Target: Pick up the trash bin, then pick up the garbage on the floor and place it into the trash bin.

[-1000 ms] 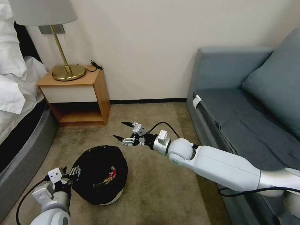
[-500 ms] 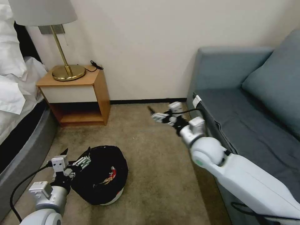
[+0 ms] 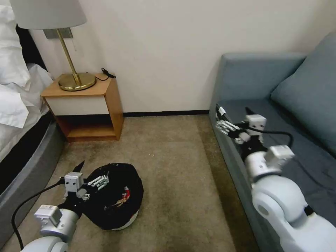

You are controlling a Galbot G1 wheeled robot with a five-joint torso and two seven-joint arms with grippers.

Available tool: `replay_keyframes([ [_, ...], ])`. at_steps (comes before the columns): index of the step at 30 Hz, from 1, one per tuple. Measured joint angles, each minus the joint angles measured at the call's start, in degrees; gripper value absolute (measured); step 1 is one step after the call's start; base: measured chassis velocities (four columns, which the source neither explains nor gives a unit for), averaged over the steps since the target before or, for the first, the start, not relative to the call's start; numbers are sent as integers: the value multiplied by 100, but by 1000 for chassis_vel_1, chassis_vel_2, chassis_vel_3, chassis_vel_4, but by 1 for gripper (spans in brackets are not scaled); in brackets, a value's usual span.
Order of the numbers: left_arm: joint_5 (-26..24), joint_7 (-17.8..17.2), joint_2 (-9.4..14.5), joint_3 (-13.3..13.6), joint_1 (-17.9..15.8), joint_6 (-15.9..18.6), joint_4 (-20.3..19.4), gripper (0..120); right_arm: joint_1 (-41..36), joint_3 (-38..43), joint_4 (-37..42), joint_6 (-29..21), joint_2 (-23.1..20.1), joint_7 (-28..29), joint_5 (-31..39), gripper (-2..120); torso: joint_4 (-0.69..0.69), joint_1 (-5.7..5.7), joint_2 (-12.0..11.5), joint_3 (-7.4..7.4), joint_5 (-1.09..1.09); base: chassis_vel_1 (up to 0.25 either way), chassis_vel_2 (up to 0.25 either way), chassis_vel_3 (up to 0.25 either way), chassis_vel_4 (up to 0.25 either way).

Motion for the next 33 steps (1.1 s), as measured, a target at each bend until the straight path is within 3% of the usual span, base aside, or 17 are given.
replay_keyframes([
  [6, 151, 0, 1, 49, 74, -242, -30, 100, -748, 113, 140, 484, 678, -418, -566, 100, 1, 0, 0, 0, 0, 0, 0, 0, 0],
  [18, 536, -81, -32, 172, 115, -672, -22, 100, -1401, 76, 176, 1104, 1589, -739, -1846, 100, 1, 0, 0, 0, -1, 0, 0, 0, 0],
  [33, 663, -283, -82, 390, 38, -969, 130, 100, -1721, -86, 73, 1309, 1921, -749, -2473, 100, 1, 0, 0, 0, 0, 0, 0, 0, 0],
])
